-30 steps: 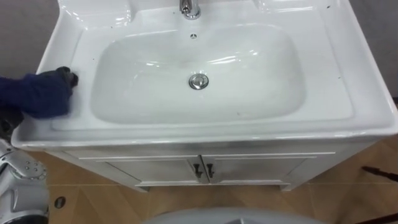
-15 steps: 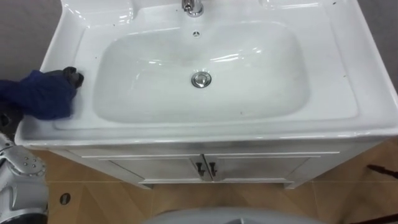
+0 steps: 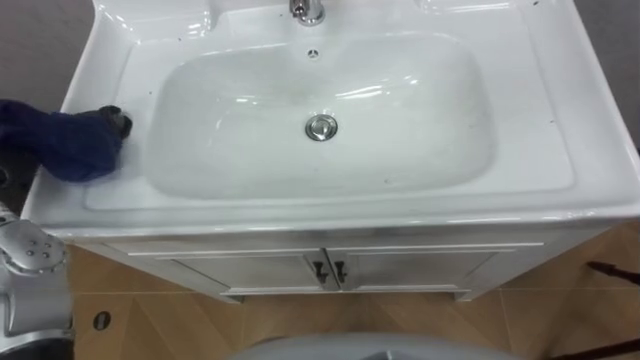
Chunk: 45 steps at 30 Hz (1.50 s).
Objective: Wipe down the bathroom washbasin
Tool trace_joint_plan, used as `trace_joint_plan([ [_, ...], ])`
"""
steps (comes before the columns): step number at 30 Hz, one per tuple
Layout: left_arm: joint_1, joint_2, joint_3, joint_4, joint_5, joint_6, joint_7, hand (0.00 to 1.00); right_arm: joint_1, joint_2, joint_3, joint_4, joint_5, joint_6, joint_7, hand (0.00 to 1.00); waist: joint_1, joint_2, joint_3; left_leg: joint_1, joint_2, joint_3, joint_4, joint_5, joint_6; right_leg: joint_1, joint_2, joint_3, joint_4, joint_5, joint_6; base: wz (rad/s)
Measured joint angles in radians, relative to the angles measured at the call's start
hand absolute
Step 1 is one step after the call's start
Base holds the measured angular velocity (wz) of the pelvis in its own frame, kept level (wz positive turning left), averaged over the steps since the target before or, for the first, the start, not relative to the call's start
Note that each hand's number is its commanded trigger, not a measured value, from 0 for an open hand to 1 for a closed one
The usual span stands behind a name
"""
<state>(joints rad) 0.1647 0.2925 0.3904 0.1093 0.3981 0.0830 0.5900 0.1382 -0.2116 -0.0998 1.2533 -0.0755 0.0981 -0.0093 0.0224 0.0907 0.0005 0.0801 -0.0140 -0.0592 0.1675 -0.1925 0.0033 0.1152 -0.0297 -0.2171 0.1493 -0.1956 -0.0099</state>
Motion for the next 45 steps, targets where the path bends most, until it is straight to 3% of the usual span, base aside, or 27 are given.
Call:
trace_joint_plan([
  [3,0.000,-0.018,-0.005,-0.053,-0.115,0.003,-0.040,0.00,0.000,0.001,0.000,-0.003,0.006,0.000,0.009,0.00,-0.001,-0.007,0.0027,-0.001,0.000,-0.001,0.000,0.000,0.000,-0.003,0.000,-0.003,0.000,0.000,0.000,0.02],
  [9,-0.009,-0.018,-0.043,-0.119,-0.314,-0.006,-0.102,0.00,-0.006,0.001,0.001,-0.002,0.006,-0.012,0.026,0.00,-0.024,-0.017,0.0059,-0.003,0.000,0.000,0.002,0.000,0.000,-0.001,-0.001,-0.003,0.003,-0.001,0.000,0.01],
  [13,-0.009,-0.018,-0.051,-0.117,-0.378,-0.006,-0.163,0.00,-0.001,0.001,-0.001,-0.003,0.003,-0.011,0.035,0.00,-0.046,-0.027,0.0116,0.000,0.001,0.001,0.000,0.000,0.000,0.003,0.000,0.002,0.002,-0.001,0.000,-0.02],
  [25,-0.016,-0.019,-0.054,-0.115,-0.475,-0.005,-0.229,0.00,0.026,0.003,-0.001,-0.007,0.025,-0.008,0.034,0.00,-0.042,-0.028,0.0073,0.003,0.001,0.017,0.000,0.000,0.000,-0.003,0.001,0.021,0.008,-0.001,0.001,-0.05],
  [32,-0.031,-0.019,-0.036,-0.115,-0.495,-0.005,-0.171,0.00,0.020,0.004,-0.002,-0.010,0.040,-0.012,0.031,0.00,-0.027,-0.029,0.0045,0.001,0.003,0.028,0.000,0.000,0.000,-0.016,0.001,0.030,0.019,-0.001,0.000,-0.03],
  [37,-0.049,-0.019,0.021,-0.144,-0.494,-0.017,-0.071,0.00,0.022,0.010,-0.006,-0.013,0.026,-0.015,0.018,0.00,-0.016,-0.038,-0.0028,0.002,0.002,0.025,0.001,0.000,0.000,-0.012,0.001,0.029,0.018,-0.001,0.000,0.00],
  [40,-0.052,-0.019,0.086,-0.199,-0.494,-0.057,0.000,0.00,0.021,0.013,-0.022,-0.015,0.027,-0.022,0.011,0.00,-0.010,-0.040,-0.0033,0.002,0.002,0.025,0.000,0.000,0.000,-0.010,0.000,0.029,0.019,-0.001,0.001,0.00],
  [42,-0.057,-0.019,0.128,-0.230,-0.495,-0.108,0.062,0.00,0.022,0.016,-0.021,-0.013,0.035,-0.035,0.005,0.00,0.006,-0.040,-0.0029,0.006,0.002,0.026,0.001,0.000,0.000,-0.012,0.000,0.029,0.018,-0.002,0.001,0.00],
  [45,-0.058,-0.019,0.163,-0.239,-0.495,-0.153,0.126,0.00,0.020,0.024,-0.020,-0.012,0.037,-0.049,-0.002,0.00,0.017,-0.042,-0.0011,0.014,0.001,0.024,0.000,0.000,0.000,-0.009,-0.001,0.026,0.017,-0.004,0.002,0.02],
])
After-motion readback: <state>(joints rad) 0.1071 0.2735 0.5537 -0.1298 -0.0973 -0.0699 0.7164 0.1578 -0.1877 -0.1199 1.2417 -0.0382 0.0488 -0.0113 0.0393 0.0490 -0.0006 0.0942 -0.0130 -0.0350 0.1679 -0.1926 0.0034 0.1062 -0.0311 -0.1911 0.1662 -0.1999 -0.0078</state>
